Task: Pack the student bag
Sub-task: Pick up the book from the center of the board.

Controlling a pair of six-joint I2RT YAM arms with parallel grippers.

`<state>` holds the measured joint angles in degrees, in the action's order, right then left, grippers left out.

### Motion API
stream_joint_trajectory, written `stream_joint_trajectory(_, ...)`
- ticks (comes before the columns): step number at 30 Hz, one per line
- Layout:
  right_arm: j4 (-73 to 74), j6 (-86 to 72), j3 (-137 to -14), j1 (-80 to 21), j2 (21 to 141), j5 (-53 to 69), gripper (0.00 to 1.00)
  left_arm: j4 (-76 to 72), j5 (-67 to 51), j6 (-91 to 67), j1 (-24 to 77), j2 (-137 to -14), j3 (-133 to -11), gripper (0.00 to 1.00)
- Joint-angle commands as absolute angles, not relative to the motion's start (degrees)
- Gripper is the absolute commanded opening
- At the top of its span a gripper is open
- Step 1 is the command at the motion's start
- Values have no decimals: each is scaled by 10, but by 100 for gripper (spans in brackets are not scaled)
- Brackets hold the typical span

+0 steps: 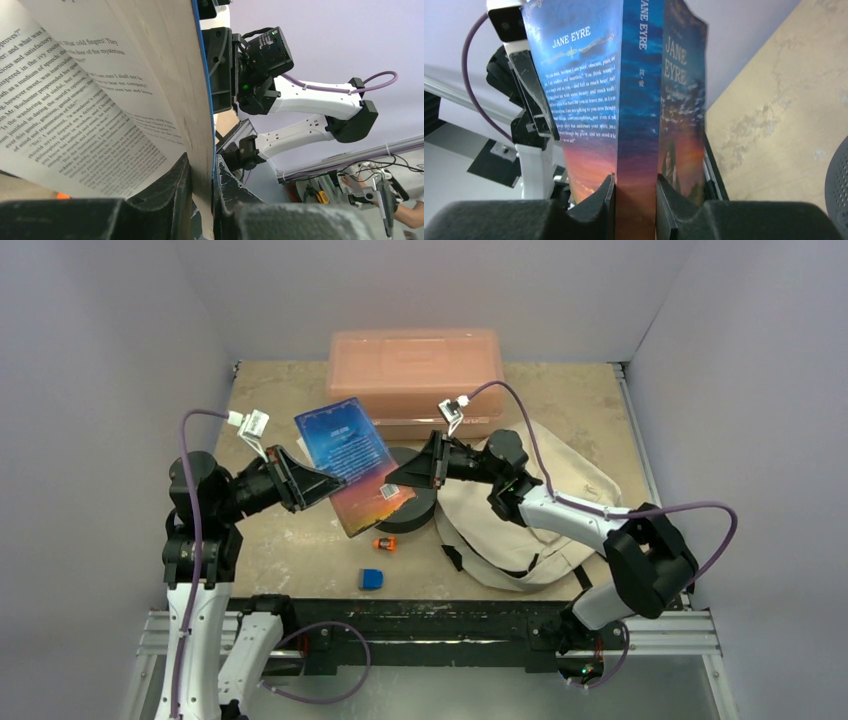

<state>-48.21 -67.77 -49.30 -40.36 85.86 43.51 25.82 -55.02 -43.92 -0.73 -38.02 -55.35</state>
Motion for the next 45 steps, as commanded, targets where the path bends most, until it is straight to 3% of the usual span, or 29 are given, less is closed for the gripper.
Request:
stream_joint_trajectory(1,-536,-669,-505,-422,823,461,0,192,-554,-390,-5,-382,-550,1)
stream_joint_trajectory(4,-479,-620,-510,-414,800,432,0,277,-498,-338,-5,-385,-550,37)
stream_joint_trajectory(7,-311,-505,-536,-408,758,368,0,363,-429,-297,-5,-389,-555,59)
stream_joint_trajectory(10,-161,-378,-573,-408,727,290,0,424,-359,-293,-5,-385,-562,71)
stream_joint_trajectory(19,-20,-217,-584,-409,656,117,0,497,-195,-345,-5,-370,-589,74)
stream_joint_trajectory(26,67,-441,-625,-407,627,6,0,210,-382,-433,44,-350,-486,71)
stream_joint_trajectory(32,105,-627,-673,-408,640,7,0,160,-192,-267,271,-355,-514,80)
stream_joint_trajectory(40,95,-738,-674,-408,644,7,0,189,161,70,588,-499,-582,83)
stream_joint_trajectory(45,78,-750,-666,-408,639,5,0,168,342,206,697,-617,-620,84)
